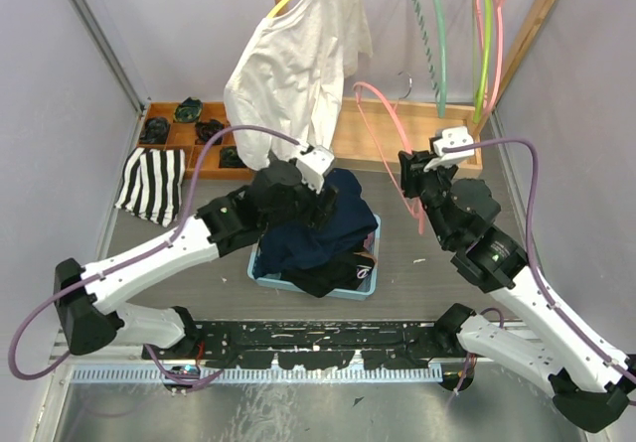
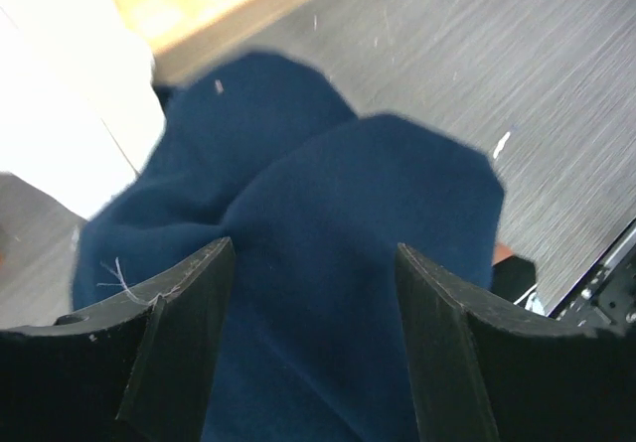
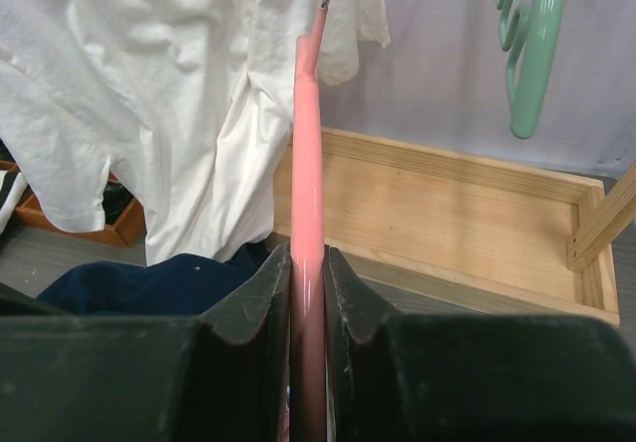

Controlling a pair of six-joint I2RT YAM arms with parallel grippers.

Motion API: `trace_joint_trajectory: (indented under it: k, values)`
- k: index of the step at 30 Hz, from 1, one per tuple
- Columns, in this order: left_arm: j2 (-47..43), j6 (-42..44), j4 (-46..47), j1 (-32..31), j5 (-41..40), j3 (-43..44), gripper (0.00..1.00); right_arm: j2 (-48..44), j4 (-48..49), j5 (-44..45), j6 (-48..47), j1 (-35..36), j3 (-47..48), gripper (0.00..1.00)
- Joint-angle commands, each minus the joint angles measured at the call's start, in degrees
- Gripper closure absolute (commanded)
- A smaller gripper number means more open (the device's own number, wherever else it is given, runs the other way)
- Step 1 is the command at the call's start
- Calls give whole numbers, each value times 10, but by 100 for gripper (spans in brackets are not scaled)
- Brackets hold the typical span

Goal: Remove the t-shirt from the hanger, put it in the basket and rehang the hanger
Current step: Place the T-shirt in the bin, then place the hanger on the clothesline.

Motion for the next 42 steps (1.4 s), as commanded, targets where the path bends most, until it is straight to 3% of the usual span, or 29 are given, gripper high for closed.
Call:
trace_joint_trajectory:
  k: [1, 9, 18, 31, 42]
  values:
    - [18, -49, 74, -2, 15, -99, 29, 0, 72, 13, -12, 0, 14, 99]
    - [19, -108, 135, -15, 4, -220, 32, 14, 84, 12, -18, 0, 16, 99]
    - [34, -138, 153, -24, 13, -263, 32, 27, 95, 9, -25, 0, 29, 99]
    - [-76, -75, 23, -28, -8, -124, 27, 70, 98, 42, -45, 0, 99, 99]
    - [-163, -46, 60, -28, -5, -113, 23, 190, 127, 65, -97, -8, 233, 99]
